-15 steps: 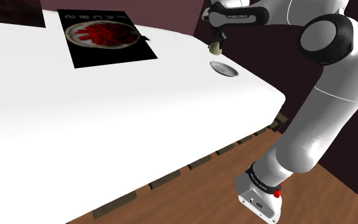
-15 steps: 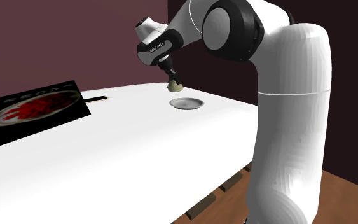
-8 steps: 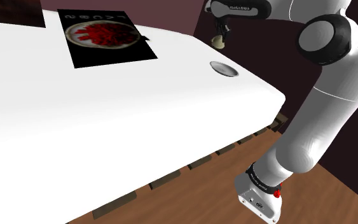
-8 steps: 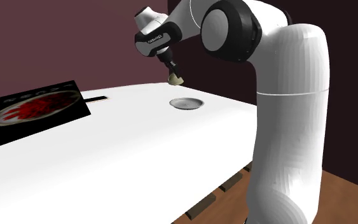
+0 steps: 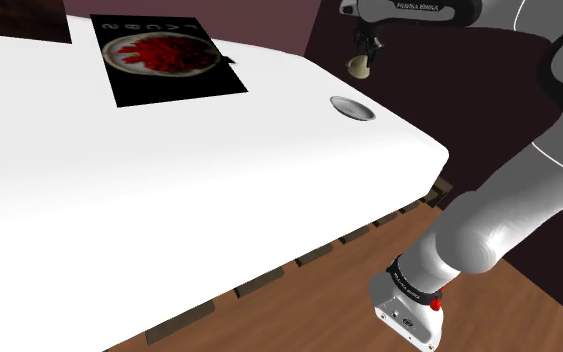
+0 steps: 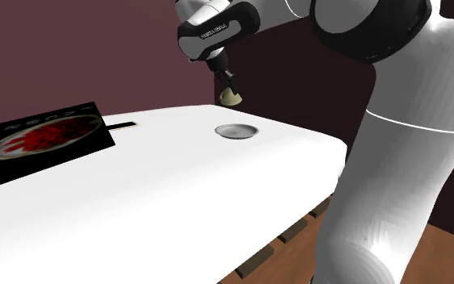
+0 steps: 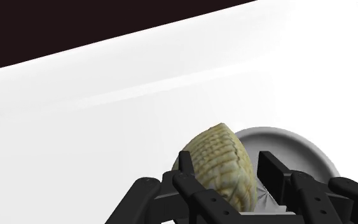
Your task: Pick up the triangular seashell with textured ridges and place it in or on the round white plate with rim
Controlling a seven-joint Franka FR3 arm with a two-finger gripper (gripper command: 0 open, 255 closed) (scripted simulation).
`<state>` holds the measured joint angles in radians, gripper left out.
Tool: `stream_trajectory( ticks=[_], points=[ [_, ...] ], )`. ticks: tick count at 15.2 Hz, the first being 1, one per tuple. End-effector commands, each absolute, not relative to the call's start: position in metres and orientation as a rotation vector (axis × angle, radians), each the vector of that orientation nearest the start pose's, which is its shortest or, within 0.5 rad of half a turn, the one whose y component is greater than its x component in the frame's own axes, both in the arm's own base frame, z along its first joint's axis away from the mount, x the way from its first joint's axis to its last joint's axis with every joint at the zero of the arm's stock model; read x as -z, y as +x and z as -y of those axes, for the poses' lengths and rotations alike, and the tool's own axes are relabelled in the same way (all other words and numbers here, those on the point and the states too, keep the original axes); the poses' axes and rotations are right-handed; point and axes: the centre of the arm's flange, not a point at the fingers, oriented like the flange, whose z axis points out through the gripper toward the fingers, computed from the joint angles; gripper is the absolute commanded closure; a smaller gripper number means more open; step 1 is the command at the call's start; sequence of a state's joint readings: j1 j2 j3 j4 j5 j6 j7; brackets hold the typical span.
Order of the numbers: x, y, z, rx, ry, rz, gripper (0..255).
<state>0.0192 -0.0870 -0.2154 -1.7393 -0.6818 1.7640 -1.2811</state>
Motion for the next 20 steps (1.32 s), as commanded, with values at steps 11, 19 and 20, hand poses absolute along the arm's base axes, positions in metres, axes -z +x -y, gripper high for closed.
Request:
stream_trajectory(
  ticks=[11,19,20],
  points=[
    [-0.605,0.468,0.141,0.48,2.11,-1.417,255],
    [-0.562,0.468,0.141,0.48,2.11,-1.417,255],
    [-0.557,0.468,0.141,0.48,2.11,-1.417,255]
  ],
)
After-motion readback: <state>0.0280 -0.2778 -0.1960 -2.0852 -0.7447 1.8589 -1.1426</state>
